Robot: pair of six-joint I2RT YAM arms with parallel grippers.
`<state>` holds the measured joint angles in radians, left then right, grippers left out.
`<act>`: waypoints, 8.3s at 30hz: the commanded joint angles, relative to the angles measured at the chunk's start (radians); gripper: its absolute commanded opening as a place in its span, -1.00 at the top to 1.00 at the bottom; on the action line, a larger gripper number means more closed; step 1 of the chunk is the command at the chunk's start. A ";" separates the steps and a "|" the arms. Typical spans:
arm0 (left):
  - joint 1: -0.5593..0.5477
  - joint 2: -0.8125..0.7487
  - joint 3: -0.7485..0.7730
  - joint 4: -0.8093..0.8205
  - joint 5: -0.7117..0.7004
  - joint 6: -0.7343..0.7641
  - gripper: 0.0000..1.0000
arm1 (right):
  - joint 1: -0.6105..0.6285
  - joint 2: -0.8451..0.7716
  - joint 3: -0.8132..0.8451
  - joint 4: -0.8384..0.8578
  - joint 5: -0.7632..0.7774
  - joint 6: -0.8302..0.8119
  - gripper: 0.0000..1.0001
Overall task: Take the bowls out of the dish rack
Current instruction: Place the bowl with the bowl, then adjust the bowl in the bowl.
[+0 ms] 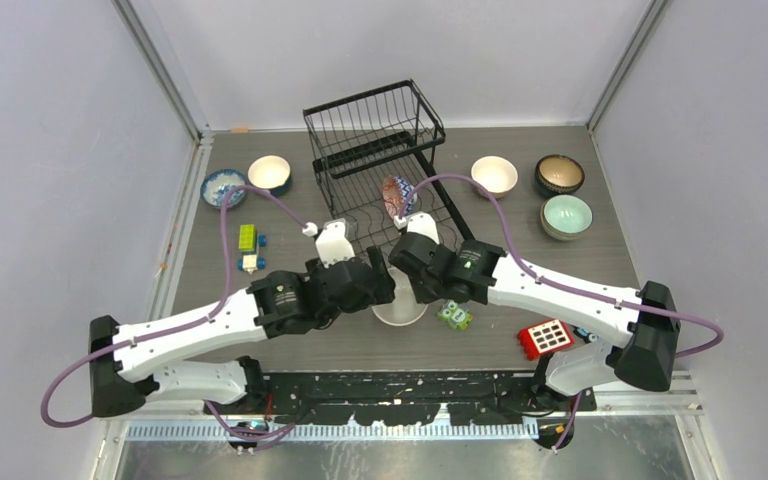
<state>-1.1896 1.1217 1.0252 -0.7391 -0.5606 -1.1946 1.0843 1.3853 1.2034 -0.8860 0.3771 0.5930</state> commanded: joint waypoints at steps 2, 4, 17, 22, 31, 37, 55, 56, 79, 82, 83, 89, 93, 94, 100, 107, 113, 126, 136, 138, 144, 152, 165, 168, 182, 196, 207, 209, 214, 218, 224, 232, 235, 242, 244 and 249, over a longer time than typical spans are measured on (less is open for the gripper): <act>0.004 -0.078 0.037 -0.038 -0.127 0.129 -0.99 | -0.007 -0.018 0.074 0.018 0.070 -0.016 0.98; 0.005 -0.097 0.037 -0.058 -0.166 0.146 -0.99 | -0.016 -0.022 0.074 0.018 0.075 -0.018 0.98; 0.005 -0.211 -0.026 -0.062 -0.322 0.262 -0.99 | -0.144 -0.072 0.104 -0.008 0.096 -0.070 0.98; 0.006 -0.215 -0.048 -0.078 -0.352 0.282 -0.99 | -0.219 -0.102 0.140 -0.032 0.113 -0.099 0.98; 0.008 -0.238 -0.141 -0.043 -0.387 0.346 -0.99 | -0.336 -0.146 0.168 -0.047 0.128 -0.119 0.98; 0.011 -0.237 -0.164 -0.053 -0.375 0.370 -0.99 | -0.469 -0.164 0.142 -0.010 0.032 -0.074 0.98; 0.011 -0.408 -0.324 -0.035 -0.349 0.311 -0.99 | -0.798 -0.249 0.034 0.106 -0.056 0.102 0.99; 0.011 -0.415 -0.333 -0.031 -0.344 0.310 -0.99 | -0.817 -0.247 0.035 0.115 -0.071 0.110 0.99; 0.010 -0.456 -0.407 0.028 -0.252 0.249 -0.99 | -1.028 -0.080 0.054 0.239 -0.042 0.191 0.99; 0.010 -0.448 -0.407 0.035 -0.244 0.239 -0.99 | -1.049 -0.044 0.040 0.269 -0.055 0.208 0.99; 0.010 -0.444 -0.407 0.037 -0.242 0.235 -0.99 | -1.049 -0.033 0.038 0.278 -0.056 0.209 0.99; 0.011 -0.418 -0.413 0.052 -0.222 0.207 -0.99 | -1.050 -0.004 -0.002 0.319 -0.066 0.239 0.99; 0.011 -0.400 -0.418 0.073 -0.205 0.192 -0.99 | -1.049 0.037 0.005 0.350 -0.047 0.245 0.99; 0.010 -0.396 -0.418 0.072 -0.201 0.188 -0.99 | -1.049 0.053 0.020 0.353 -0.050 0.249 0.99; 0.010 -0.380 -0.408 0.055 -0.201 0.169 -0.99 | -1.049 0.193 0.155 0.355 -0.046 0.262 0.99; 0.010 -0.380 -0.417 0.058 -0.211 0.152 -1.00 | -1.049 0.364 0.316 0.325 -0.038 0.249 0.99; 0.010 -0.359 -0.419 0.058 -0.211 0.150 -0.99 | -1.049 0.478 0.429 0.301 -0.063 0.243 0.97; 0.012 -0.336 -0.413 0.063 -0.224 0.167 -0.99 | -1.049 0.618 0.591 0.230 -0.099 0.229 0.86; 0.013 -0.327 -0.416 0.076 -0.221 0.165 -0.99 | -1.049 0.673 0.648 0.183 -0.121 0.212 0.80; 0.013 -0.324 -0.414 0.081 -0.217 0.167 -0.99 | -1.049 0.681 0.652 0.178 -0.131 0.211 0.79; 0.012 -0.305 -0.410 0.088 -0.207 0.169 -0.99 | -1.049 0.702 0.664 0.164 -0.150 0.211 0.77; 0.012 -0.304 -0.416 0.099 -0.206 0.167 -0.99 | -1.049 0.717 0.671 0.153 -0.162 0.209 0.67; 0.012 -0.309 -0.429 0.097 -0.210 0.157 -0.99 | -1.048 0.751 0.677 0.147 -0.192 0.219 0.53; 0.012 -0.305 -0.427 0.099 -0.212 0.156 -0.99 | -1.047 0.756 0.681 0.139 -0.193 0.214 0.46; 0.013 -0.302 -0.422 0.096 -0.203 0.160 -0.99 | -1.047 0.733 0.697 0.106 -0.179 0.188 0.11; 0.013 -0.342 -0.420 0.071 -0.205 0.148 -1.00 | -1.047 0.672 0.710 0.051 -0.154 0.147 -0.01; 0.013 -0.349 -0.431 0.076 -0.203 0.146 -0.99 | -1.047 0.645 0.702 0.022 -0.118 0.117 -0.04; 0.013 -0.353 -0.432 0.080 -0.202 0.148 -0.99 | -1.047 0.642 0.700 0.018 -0.114 0.108 -0.04; 0.013 -0.358 -0.431 0.081 -0.198 0.149 -0.99 | -1.047 0.635 0.680 0.024 -0.104 0.093 -0.04; 0.013 -0.363 -0.426 0.065 -0.194 0.145 -1.00 | -1.041 0.616 0.644 0.070 -0.127 0.096 -0.04; 0.013 -0.379 -0.429 0.057 -0.199 0.134 -0.99 | -0.929 0.565 0.661 0.160 -0.083 0.020 -0.01; 0.013 -0.385 -0.409 0.014 -0.195 0.119 -0.99 | -0.945 0.583 0.607 0.373 -0.306 0.179 0.55; 0.012 -0.400 -0.411 0.005 -0.192 0.117 -0.99 | -0.968 0.592 0.567 0.493 -0.430 0.265 0.64; 0.013 -0.426 -0.418 -0.013 -0.210 0.113 -0.99 | -1.009 0.647 0.523 0.644 -0.576 0.411 0.82; 0.012 -0.422 -0.421 -0.010 -0.212 0.112 -0.99 | -1.028 0.665 0.490 0.732 -0.644 0.476 0.86; 0.012 -0.395 -0.417 0.003 -0.212 0.113 -0.99 | -1.044 0.697 0.477 0.807 -0.709 0.530 0.88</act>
<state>-1.1820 0.7097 0.5976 -0.7444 -0.7368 -1.0672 0.0494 2.0525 1.6852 -0.2001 -0.2340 1.0409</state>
